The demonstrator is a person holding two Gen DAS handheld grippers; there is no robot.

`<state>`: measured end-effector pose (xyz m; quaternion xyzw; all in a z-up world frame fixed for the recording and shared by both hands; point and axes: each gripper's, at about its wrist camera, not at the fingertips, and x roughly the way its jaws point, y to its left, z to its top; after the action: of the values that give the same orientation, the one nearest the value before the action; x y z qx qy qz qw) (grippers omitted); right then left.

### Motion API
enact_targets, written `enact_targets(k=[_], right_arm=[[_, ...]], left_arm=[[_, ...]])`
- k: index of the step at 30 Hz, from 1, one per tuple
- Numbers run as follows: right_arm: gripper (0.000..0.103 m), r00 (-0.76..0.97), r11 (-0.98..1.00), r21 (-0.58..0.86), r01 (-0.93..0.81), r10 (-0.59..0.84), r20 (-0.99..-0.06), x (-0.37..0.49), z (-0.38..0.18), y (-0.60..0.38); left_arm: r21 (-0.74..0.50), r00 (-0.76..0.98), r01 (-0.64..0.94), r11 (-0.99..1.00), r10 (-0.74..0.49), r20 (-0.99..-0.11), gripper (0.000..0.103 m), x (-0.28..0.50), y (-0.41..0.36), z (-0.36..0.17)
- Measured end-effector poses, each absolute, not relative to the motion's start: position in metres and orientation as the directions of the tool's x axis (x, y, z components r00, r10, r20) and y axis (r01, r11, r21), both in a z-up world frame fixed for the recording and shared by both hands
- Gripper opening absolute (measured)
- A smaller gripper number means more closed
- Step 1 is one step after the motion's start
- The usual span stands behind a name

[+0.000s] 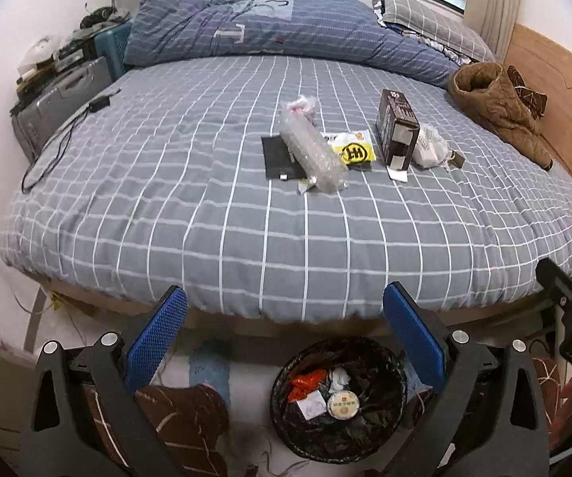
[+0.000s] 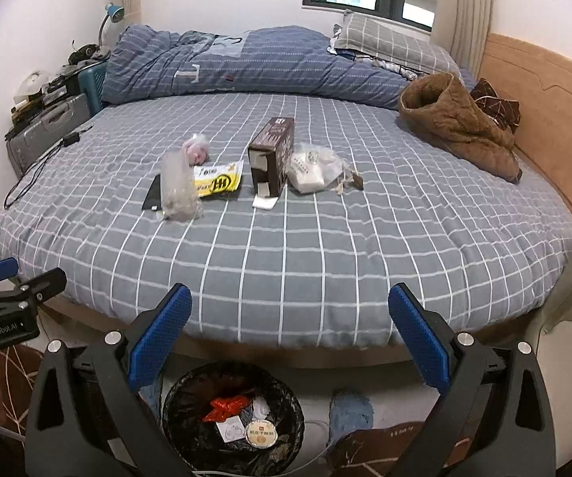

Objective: Collect trash
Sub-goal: 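Move both grippers up over the bed toward the bubble wrap and brown box, then grasp the bubble-wrap roll with the left gripper while the right gripper grasps the brown box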

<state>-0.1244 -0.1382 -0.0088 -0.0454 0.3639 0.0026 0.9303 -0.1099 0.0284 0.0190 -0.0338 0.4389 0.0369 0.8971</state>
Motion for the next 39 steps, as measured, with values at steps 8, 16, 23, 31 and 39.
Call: enact_targets(k=[8,16,23,31,39], right_arm=[[0.095,0.748,0.995,-0.087,-0.044,-0.025,-0.663,-0.088,0.000,-0.136],[0.095,0.757,0.993,-0.102,-0.060,-0.021,-0.653,-0.040,0.005,-0.126],[0.095,0.770,0.993,-0.100,-0.065,-0.015,-0.638,0.002,0.010,-0.118],[0.095,0.775,0.994,-0.092,-0.063,-0.009,-0.632,0.056,0.006,-0.117],[0.095,0.770,0.992,-0.095,-0.085,0.005,-0.638,0.111,-0.008,-0.109]], left_arm=[[-0.029,0.610,-0.093,0.995,0.034,-0.792,0.097,-0.074,0.029,0.020],[-0.036,0.622,-0.109,0.993,0.040,-0.782,0.097,-0.032,0.037,0.025],[-0.051,0.623,-0.118,0.992,0.034,-0.781,0.097,0.012,0.039,0.024],[-0.053,0.607,-0.120,0.991,0.031,-0.794,0.097,0.065,0.035,0.007],[-0.055,0.579,-0.133,0.990,0.032,-0.815,0.097,0.116,0.036,-0.021]])
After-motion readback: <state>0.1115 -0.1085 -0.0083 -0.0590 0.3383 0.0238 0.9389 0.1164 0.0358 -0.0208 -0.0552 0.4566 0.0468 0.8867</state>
